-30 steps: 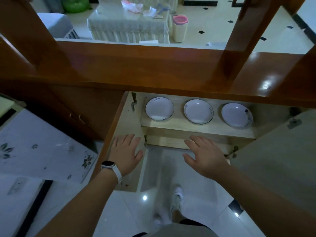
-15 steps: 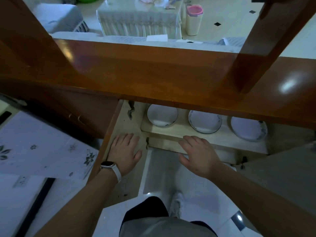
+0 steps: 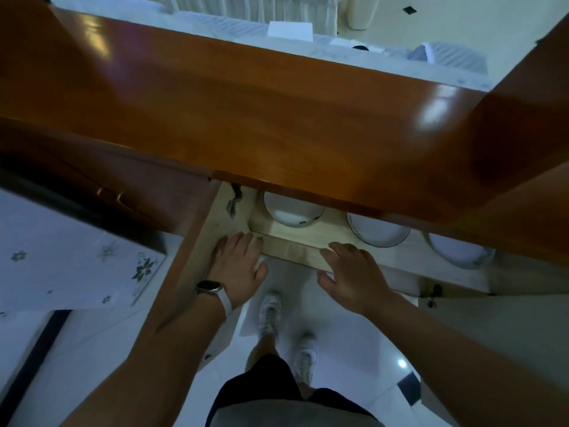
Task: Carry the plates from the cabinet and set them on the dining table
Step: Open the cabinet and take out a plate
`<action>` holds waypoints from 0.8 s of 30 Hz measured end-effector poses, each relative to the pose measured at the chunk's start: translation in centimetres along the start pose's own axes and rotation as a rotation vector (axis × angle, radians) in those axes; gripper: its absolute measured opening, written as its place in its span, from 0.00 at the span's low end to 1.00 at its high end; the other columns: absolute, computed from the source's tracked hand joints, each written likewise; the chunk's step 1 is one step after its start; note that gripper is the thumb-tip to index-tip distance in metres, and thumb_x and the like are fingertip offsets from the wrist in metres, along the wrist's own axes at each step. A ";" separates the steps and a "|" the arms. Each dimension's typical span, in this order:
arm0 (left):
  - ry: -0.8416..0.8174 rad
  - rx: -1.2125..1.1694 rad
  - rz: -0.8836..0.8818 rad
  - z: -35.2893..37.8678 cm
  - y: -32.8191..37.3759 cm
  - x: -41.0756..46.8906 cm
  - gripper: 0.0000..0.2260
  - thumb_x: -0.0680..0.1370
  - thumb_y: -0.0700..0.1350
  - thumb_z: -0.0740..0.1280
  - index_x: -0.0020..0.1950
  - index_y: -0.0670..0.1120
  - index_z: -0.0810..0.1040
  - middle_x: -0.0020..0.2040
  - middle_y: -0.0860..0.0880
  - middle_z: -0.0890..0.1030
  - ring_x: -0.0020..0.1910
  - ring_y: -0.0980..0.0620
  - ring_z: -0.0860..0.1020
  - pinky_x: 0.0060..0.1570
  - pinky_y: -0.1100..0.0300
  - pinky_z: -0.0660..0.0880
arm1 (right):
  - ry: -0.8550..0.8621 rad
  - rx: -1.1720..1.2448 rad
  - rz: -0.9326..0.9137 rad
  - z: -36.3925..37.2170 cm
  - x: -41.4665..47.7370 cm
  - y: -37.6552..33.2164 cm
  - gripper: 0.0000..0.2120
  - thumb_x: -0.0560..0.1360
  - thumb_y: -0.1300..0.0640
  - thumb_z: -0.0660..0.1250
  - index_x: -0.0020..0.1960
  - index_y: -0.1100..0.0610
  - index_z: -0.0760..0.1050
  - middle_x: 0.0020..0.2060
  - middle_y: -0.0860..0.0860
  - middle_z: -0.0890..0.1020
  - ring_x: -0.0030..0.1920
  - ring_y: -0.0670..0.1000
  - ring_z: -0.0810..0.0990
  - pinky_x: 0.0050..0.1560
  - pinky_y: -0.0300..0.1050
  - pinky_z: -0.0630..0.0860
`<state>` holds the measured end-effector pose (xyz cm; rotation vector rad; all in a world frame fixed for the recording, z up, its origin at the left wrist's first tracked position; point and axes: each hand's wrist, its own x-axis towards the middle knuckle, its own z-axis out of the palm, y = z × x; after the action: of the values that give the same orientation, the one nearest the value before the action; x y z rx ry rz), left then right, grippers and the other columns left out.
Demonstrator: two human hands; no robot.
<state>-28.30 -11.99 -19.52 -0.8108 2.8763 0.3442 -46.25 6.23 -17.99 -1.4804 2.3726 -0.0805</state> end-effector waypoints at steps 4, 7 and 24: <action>-0.031 -0.025 -0.005 3.0 -0.9 3.2 0.26 0.74 0.56 0.56 0.66 0.43 0.76 0.64 0.40 0.77 0.65 0.39 0.72 0.63 0.39 0.67 | -0.025 -0.059 0.011 1.9 3.6 0.7 0.24 0.76 0.42 0.58 0.67 0.54 0.71 0.64 0.54 0.75 0.61 0.57 0.73 0.57 0.52 0.71; -0.011 -0.062 -0.031 5.3 -1.2 5.3 0.26 0.75 0.56 0.56 0.66 0.44 0.76 0.62 0.40 0.78 0.63 0.39 0.73 0.61 0.40 0.68 | -0.019 -0.054 0.030 3.7 5.9 1.5 0.25 0.77 0.42 0.58 0.68 0.55 0.71 0.65 0.55 0.75 0.62 0.57 0.73 0.58 0.52 0.71; 0.048 -1.114 -0.446 15.6 -2.0 15.7 0.15 0.77 0.45 0.67 0.63 0.48 0.69 0.51 0.51 0.79 0.55 0.48 0.79 0.51 0.61 0.78 | 0.019 0.340 0.388 13.0 15.8 5.6 0.26 0.78 0.46 0.61 0.71 0.60 0.66 0.65 0.60 0.74 0.61 0.60 0.74 0.60 0.58 0.74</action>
<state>-39.54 -17.54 -37.91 -1.5260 2.2321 1.9066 -53.22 -3.40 -35.55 -0.8566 2.4623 -0.3806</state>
